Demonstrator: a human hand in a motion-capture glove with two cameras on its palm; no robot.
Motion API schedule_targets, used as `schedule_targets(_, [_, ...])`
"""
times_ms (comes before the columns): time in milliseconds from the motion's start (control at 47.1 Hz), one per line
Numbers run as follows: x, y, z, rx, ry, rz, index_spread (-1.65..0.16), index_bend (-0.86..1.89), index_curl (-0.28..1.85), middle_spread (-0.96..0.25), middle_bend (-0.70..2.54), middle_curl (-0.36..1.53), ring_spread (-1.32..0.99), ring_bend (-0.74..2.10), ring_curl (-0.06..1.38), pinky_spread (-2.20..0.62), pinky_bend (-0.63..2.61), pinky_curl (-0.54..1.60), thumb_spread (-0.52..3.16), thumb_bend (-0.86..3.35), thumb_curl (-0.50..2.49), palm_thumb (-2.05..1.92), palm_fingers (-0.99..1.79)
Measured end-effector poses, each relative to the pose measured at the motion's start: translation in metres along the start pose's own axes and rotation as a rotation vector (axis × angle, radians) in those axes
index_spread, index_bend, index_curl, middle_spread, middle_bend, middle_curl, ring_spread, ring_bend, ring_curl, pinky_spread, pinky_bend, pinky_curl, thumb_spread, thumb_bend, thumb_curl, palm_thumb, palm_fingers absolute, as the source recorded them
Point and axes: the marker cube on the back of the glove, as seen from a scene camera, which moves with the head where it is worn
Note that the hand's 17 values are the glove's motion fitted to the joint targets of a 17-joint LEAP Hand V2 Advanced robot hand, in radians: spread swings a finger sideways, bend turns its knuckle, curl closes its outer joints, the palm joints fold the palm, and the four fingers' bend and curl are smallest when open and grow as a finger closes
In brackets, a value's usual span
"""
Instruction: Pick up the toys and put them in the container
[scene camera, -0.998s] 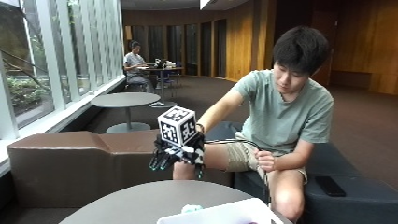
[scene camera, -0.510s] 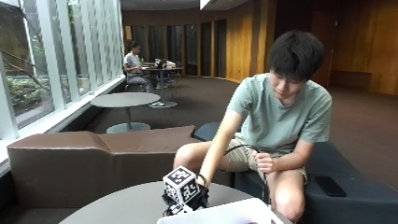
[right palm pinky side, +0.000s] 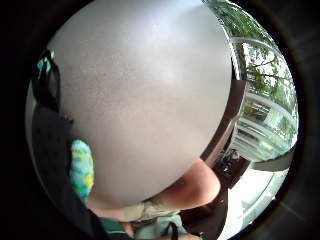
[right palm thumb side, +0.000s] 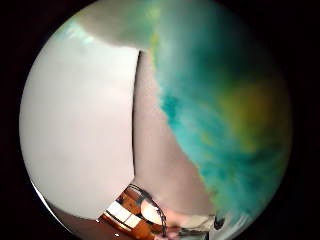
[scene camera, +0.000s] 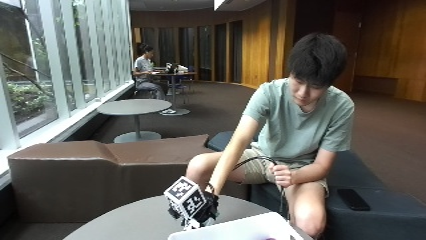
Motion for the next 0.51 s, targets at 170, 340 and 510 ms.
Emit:
schedule_targets(170, [0.009, 0.015, -0.031, -0.162, -0.035, -0.047, -0.23, 0.18, -0.01, -0.26, 1.15, 0.83, -0.37, 1.47, 0.69, -0.39, 1.28, 0.50, 1.32, 0.31, 0.65, 0.72, 1.03])
schedule_targets(340, [0.020, 0.030, -0.078, -0.165, -0.157, -0.084, -0.26, 0.19, -0.01, -0.29, 1.18, 0.90, -0.38, 1.50, 0.72, -0.39, 1.32, 0.54, 1.23, 0.29, 0.73, 0.72, 0.97])
schedule_targets(510, [0.016, 0.049, -0.159, -0.086, -0.141, -0.113, -0.27, 0.21, -0.01, -0.31, 1.17, 0.96, -0.39, 1.52, 0.73, -0.39, 1.33, 0.56, 1.14, 0.26, 0.80, 0.72, 0.94])
